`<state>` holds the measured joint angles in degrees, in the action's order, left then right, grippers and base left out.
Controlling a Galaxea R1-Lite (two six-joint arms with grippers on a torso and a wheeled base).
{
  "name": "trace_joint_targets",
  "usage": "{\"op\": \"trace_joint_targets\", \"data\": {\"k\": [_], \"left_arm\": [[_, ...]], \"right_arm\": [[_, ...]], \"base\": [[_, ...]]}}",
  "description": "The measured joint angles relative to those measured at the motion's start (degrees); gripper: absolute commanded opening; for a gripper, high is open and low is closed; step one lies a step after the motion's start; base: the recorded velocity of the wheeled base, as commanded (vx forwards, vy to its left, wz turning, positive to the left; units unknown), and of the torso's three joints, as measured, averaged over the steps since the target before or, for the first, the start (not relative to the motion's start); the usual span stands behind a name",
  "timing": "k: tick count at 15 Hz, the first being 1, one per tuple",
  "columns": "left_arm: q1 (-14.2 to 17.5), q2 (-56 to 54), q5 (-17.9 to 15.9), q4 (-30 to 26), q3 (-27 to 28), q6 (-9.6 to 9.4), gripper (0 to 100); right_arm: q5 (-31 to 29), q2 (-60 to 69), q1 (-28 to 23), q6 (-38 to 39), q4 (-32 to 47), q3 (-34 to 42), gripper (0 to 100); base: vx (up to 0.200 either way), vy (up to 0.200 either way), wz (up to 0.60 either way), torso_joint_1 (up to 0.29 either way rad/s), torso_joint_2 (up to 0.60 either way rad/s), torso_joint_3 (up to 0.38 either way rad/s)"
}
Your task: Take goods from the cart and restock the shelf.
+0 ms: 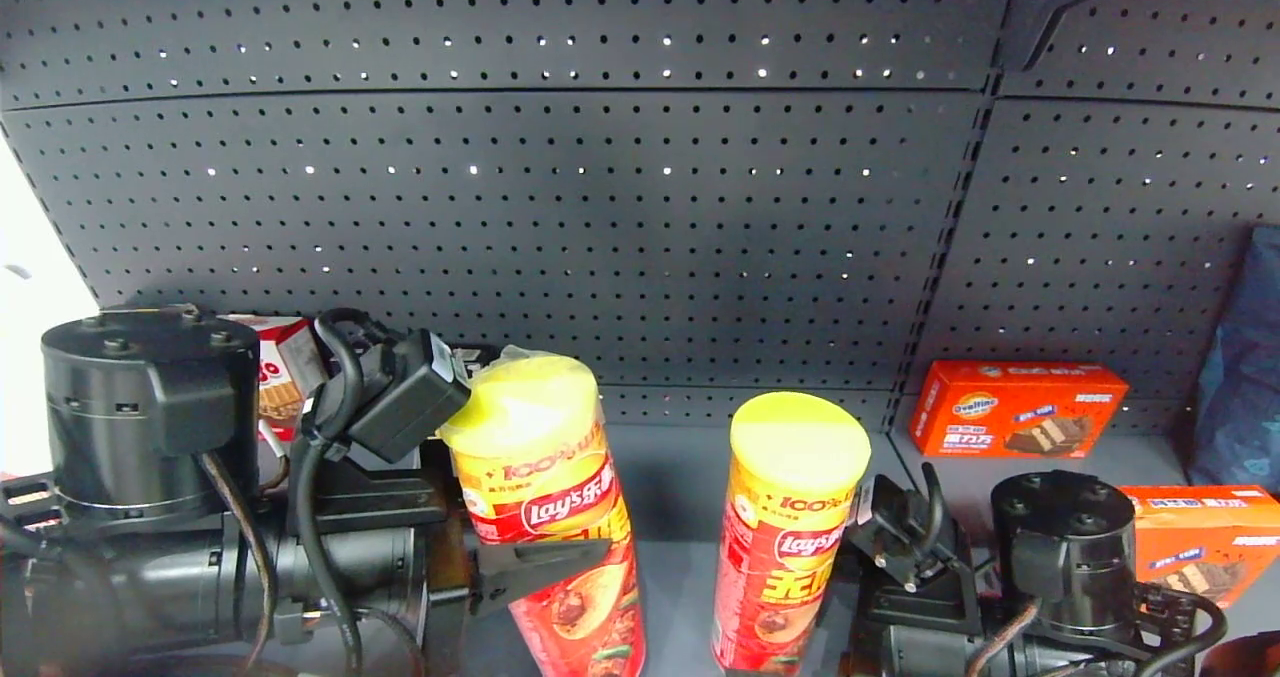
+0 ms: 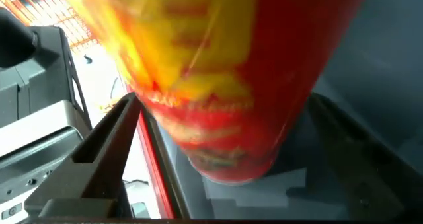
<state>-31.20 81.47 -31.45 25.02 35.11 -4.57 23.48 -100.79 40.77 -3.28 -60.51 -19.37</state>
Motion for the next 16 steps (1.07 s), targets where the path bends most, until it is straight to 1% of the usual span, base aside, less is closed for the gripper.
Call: {"op": "trace_joint_targets", "data": {"k": [2,4,6,9,16], "left_arm": [[0.0,0.0,0.0,0.0,0.0,-0.02,0],[0.0,0.0,0.0,0.0,0.0,-0.05,0],[0.0,0.0,0.0,0.1,0.0,-0.05,0],[0.0,0.0,0.0,0.1,-0.1,-0.07,0],[0.0,0.0,0.0,0.1,-0.4,-0.10,0]], "right_arm": [[-0.7,0.2,-0.1,-0.1,-1.2,1.2,100],[-3.2,0.9,-0.1,-0.1,-1.7,3.0,100],[-4.0,1.3,-0.1,-0.1,-1.7,3.2,100],[-5.5,1.1,-0.1,0.0,-1.4,2.0,100],[-5.8,-1.4,-0.1,0.0,-1.4,-1.0,100]], "base": [[0.000,0.000,0.00,0.000,0.00,0.000],[0.000,0.000,0.00,0.000,0.00,0.000],[0.000,0.000,0.00,0.000,0.00,0.000],[0.000,0.000,0.00,0.000,0.00,0.000],[0.000,0.000,0.00,0.000,0.00,0.000]]}}
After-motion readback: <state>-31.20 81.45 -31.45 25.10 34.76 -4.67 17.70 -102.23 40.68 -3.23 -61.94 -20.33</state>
